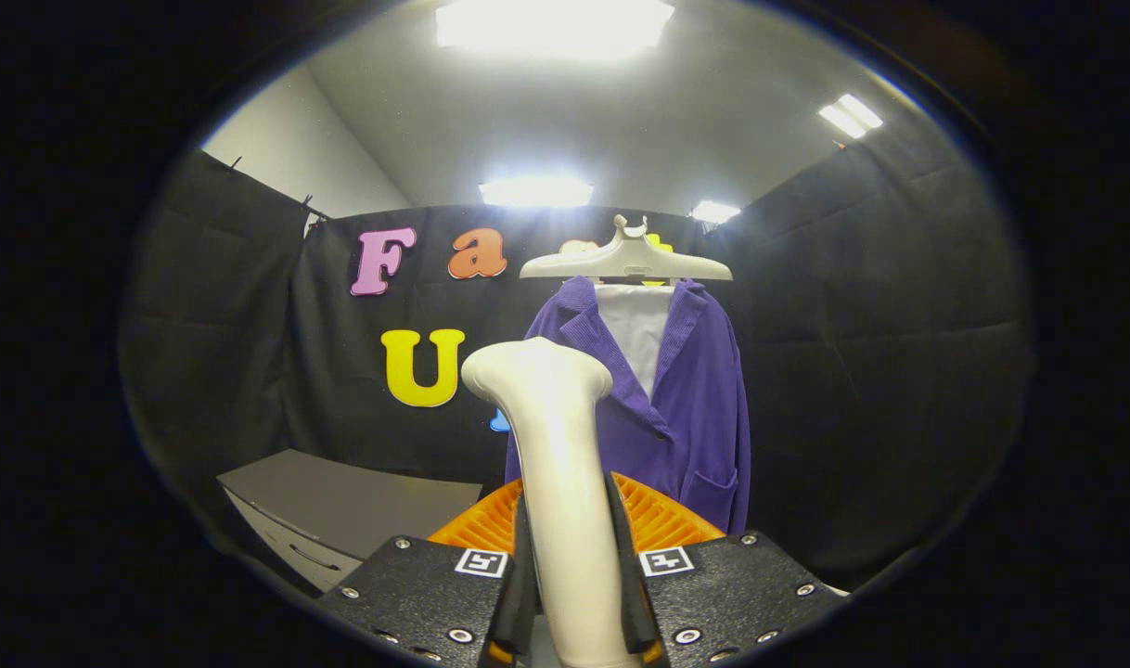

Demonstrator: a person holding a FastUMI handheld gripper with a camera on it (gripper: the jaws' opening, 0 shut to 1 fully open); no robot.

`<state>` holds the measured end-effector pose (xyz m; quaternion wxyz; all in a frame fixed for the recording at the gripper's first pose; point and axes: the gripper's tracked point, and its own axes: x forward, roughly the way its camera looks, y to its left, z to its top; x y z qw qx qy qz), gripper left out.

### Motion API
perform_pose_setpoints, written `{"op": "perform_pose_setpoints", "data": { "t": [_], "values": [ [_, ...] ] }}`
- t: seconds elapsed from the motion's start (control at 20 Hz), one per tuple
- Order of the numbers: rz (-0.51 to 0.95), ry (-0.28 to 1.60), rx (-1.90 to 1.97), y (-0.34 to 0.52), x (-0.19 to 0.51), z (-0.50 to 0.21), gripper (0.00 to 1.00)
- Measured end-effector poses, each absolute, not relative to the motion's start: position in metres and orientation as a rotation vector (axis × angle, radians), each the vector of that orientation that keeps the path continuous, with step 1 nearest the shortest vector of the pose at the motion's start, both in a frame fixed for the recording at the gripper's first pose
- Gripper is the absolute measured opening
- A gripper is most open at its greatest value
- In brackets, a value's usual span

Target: Iron the clothes twice with a garment steamer, once on the left side and once on the right side.

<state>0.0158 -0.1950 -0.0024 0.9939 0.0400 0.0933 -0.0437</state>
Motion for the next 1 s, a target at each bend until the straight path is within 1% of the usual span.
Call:
{"op": "perform_pose_setpoints", "data": {
  "t": [0.45,1.0],
  "values": [
    [-0.17,0.152,0.083,-0.201,0.088,0.007,0.37],
    [-0.258,0.144,0.099,-0.22,0.151,-0.014,0.37]
  ]
}}
